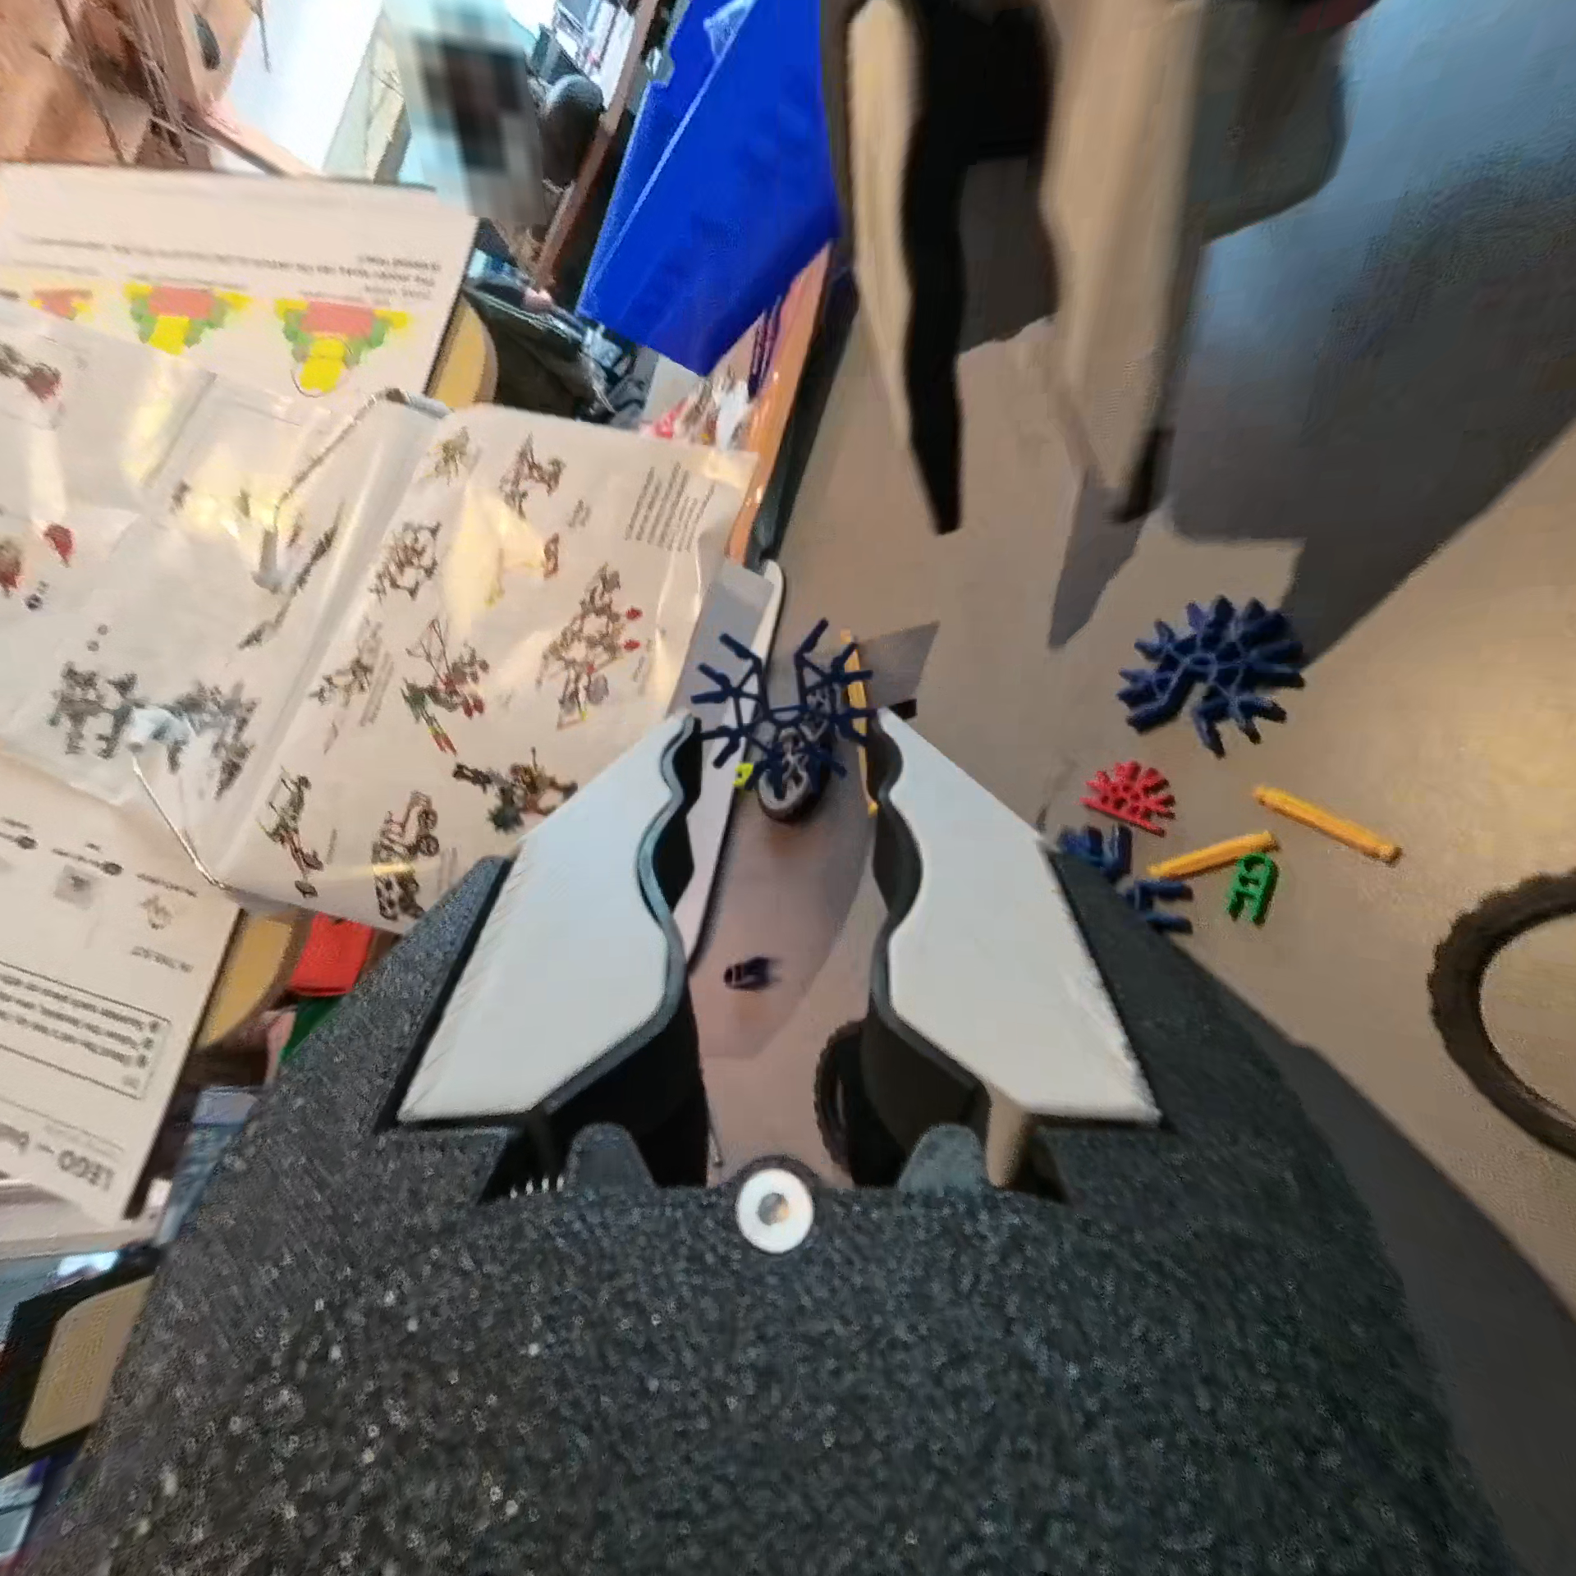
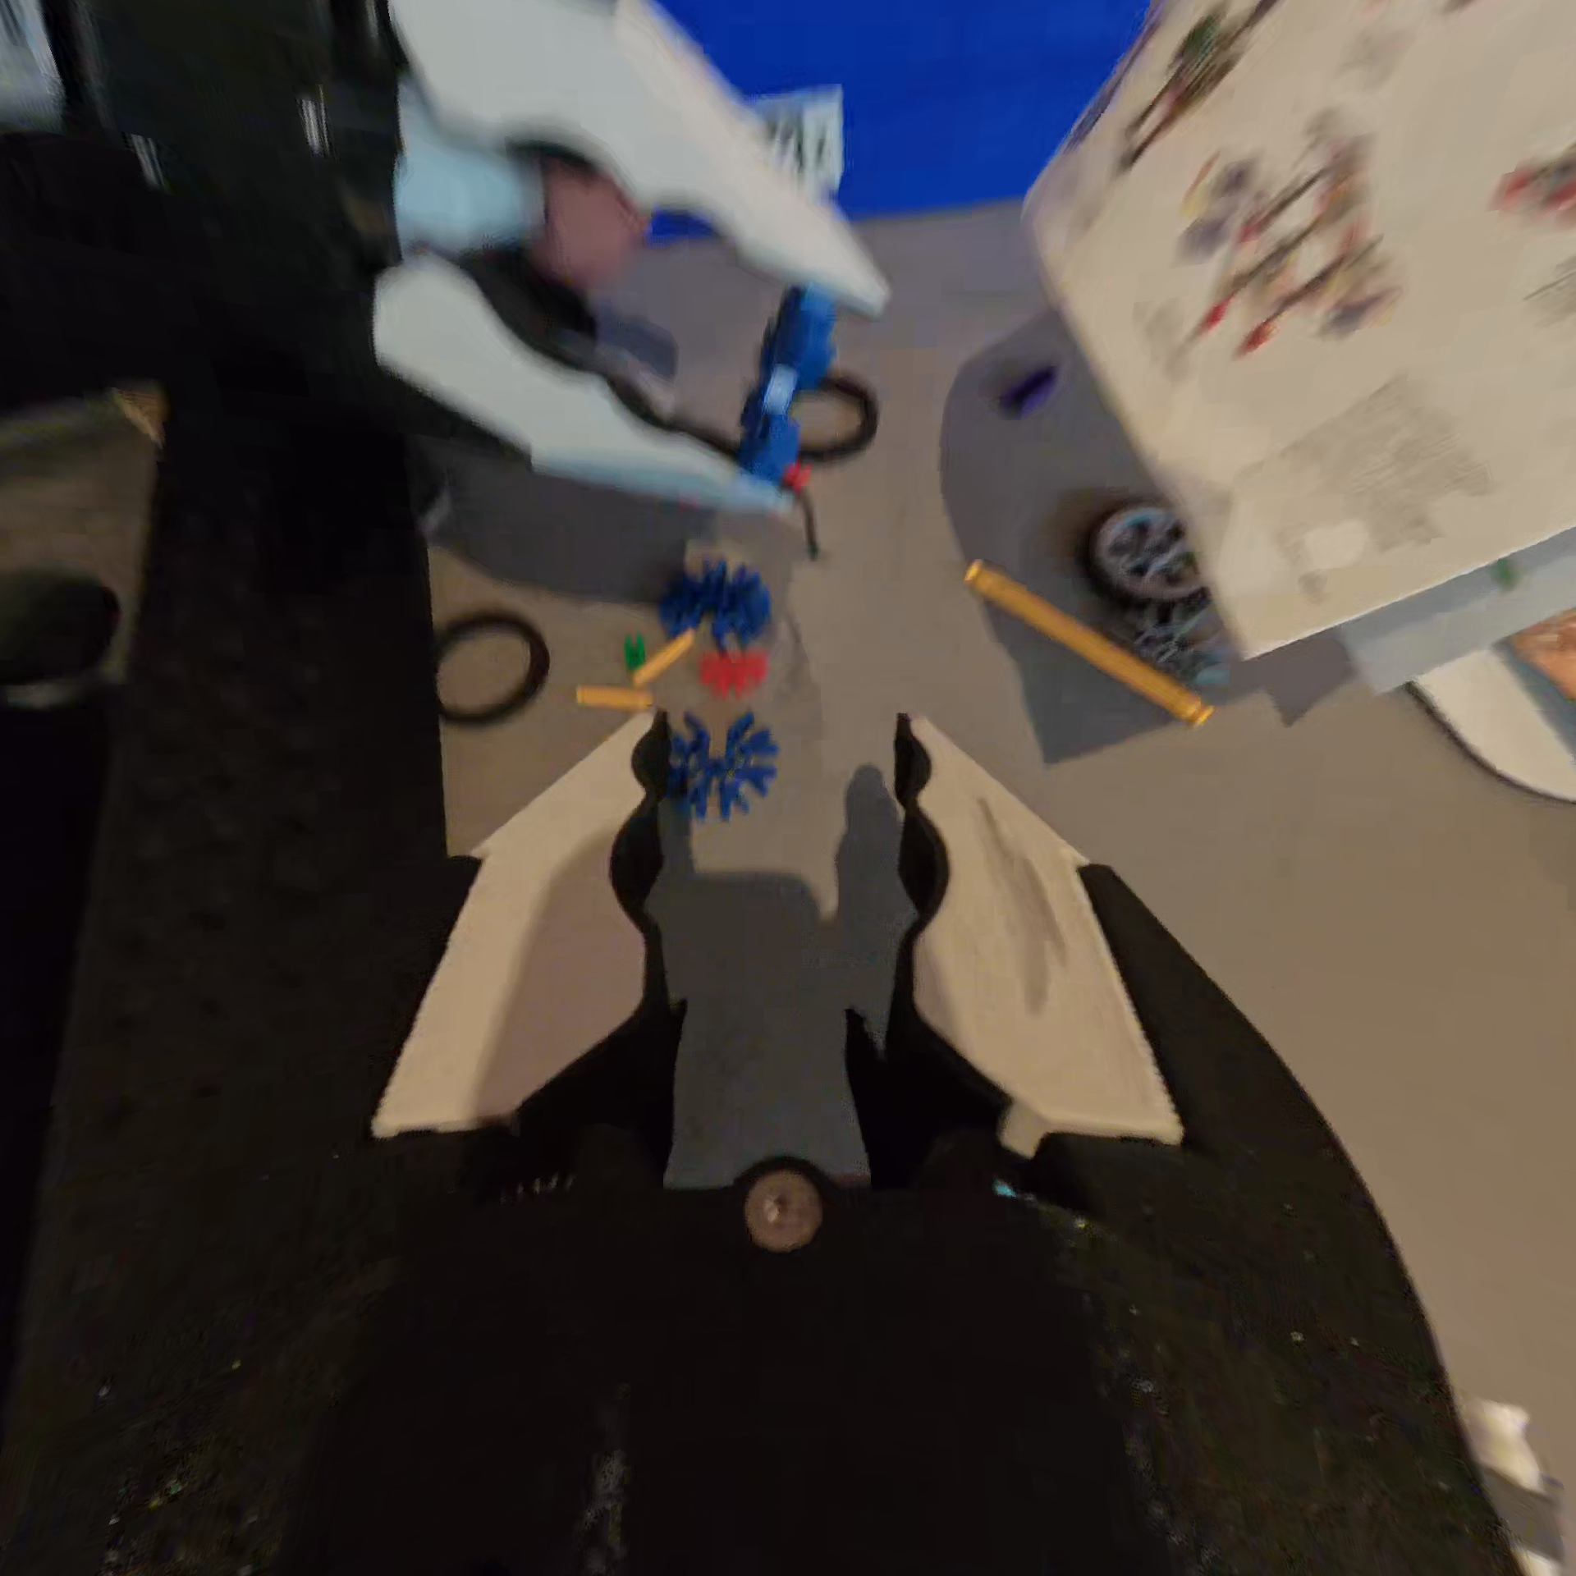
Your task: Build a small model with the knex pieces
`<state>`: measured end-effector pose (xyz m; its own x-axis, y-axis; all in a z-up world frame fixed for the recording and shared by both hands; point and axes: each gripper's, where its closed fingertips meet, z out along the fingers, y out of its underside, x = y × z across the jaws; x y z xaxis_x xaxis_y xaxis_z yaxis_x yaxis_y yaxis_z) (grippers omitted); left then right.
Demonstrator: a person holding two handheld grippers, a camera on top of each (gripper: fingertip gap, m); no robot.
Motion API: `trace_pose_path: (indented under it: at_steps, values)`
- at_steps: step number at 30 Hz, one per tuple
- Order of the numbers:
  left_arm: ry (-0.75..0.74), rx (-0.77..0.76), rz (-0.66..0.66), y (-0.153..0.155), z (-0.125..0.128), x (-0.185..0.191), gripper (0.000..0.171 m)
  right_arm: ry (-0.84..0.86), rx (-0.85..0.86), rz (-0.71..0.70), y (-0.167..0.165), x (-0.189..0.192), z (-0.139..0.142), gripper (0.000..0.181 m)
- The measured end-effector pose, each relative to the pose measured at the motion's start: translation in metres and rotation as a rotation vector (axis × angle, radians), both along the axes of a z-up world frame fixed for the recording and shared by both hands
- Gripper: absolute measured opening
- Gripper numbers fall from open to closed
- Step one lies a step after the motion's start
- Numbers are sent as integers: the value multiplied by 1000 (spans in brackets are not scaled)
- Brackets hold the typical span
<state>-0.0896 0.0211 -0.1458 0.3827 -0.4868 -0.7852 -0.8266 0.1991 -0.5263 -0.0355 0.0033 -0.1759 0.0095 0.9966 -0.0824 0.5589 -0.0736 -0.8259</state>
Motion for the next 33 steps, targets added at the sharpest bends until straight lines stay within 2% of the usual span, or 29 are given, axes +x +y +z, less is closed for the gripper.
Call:
trace_pose_path:
  at_steps: [2,5,11,14,20,27,33]
  values:
    - [0,-14,-5,-3,-3,-5,38,-86,36,35,-11,4,-19,62]
    - [-3,-29,-12,-4,-4,-5,38,-144,120,51,-16,0,-30,62]
    - [18,-71,-45,-7,-16,1,38,-211,181,111,-27,-7,-49,42]
    - [25,-81,-59,-8,-19,3,38,-202,194,125,-29,-11,-49,32]
    - [62,-91,-67,-9,-27,1,38,-172,174,136,-31,-10,-46,30]
    - [146,-43,-64,-15,-32,-5,38,-30,51,93,-27,-10,-13,26]
    - [207,-47,-77,-21,-42,-5,38,-27,53,79,-24,-10,-11,26]
